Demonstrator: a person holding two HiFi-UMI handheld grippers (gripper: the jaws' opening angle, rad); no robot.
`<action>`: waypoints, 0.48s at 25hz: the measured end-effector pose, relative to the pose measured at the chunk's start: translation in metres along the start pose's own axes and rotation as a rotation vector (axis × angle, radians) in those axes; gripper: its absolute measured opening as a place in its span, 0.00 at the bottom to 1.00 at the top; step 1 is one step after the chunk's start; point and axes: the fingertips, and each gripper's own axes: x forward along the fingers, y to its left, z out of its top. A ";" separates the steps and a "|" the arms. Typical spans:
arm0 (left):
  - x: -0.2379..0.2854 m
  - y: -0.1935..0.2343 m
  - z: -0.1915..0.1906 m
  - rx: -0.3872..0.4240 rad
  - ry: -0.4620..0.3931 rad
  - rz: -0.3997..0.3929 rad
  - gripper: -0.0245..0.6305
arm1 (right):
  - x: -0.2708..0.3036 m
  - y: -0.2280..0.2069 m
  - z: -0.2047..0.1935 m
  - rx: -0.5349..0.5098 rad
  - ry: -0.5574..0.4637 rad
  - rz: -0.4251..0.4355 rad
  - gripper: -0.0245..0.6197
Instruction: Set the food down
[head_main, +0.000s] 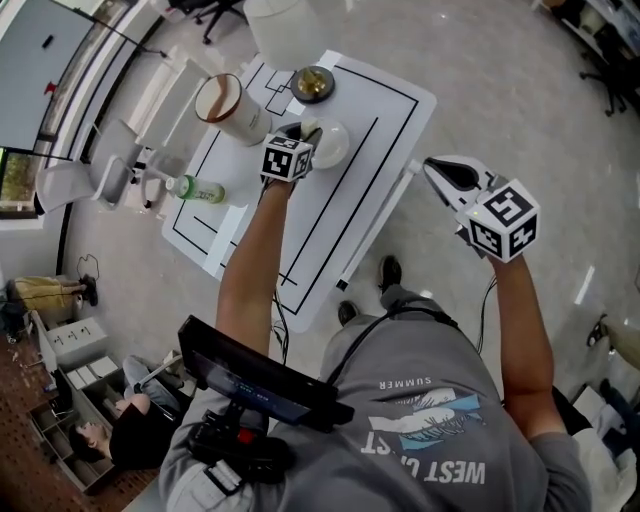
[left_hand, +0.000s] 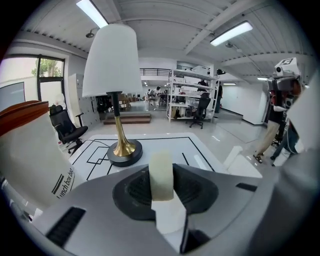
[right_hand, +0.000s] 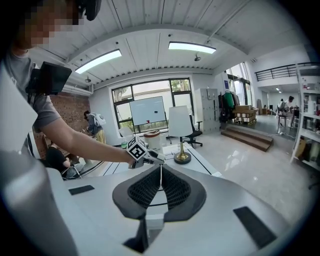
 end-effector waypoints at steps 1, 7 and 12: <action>0.004 0.001 -0.002 0.013 0.015 0.002 0.19 | 0.000 -0.002 -0.002 0.005 0.003 -0.003 0.05; 0.024 0.005 -0.019 0.111 0.117 0.011 0.19 | 0.002 -0.010 -0.011 0.021 0.016 -0.013 0.05; 0.034 0.013 -0.030 0.180 0.171 0.044 0.19 | 0.003 -0.014 -0.016 0.030 0.029 -0.020 0.05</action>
